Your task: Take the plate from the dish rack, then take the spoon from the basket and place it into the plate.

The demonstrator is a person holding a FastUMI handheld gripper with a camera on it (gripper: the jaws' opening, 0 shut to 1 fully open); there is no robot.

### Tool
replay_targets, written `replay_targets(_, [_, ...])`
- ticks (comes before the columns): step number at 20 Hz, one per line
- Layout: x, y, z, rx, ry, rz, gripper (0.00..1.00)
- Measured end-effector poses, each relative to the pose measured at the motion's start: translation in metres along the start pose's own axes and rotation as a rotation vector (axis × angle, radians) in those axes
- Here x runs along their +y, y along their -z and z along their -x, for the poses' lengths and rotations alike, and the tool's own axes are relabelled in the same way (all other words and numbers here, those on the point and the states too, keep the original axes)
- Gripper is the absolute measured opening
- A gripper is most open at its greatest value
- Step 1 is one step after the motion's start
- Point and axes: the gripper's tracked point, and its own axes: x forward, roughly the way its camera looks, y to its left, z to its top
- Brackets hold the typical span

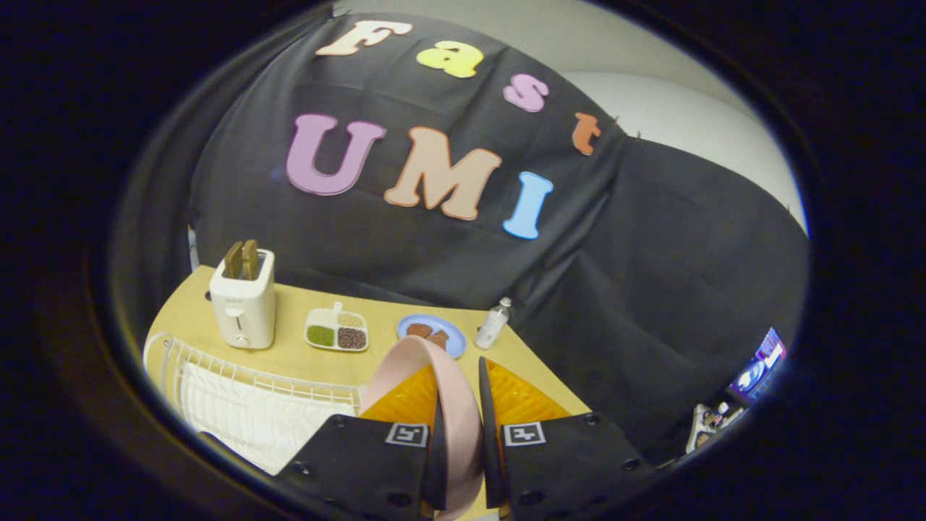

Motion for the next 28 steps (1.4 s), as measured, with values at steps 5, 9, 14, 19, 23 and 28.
replay_targets(5, [-0.077,0.058,0.007,0.045,0.131,-0.142,0.24])
replay_targets(9, [-0.11,0.13,0.005,0.099,0.191,-0.27,0.24])
replay_targets(14, [-0.112,0.212,-0.011,0.19,0.133,-0.532,0.24])
replay_targets(19, [-0.095,0.279,-0.03,0.314,0.059,-0.714,0.24])
replay_targets(23, [-0.082,0.305,-0.043,0.355,0.022,-0.811,0.24])
replay_targets(28, [-0.078,0.338,-0.054,0.402,0.005,-0.87,0.25])
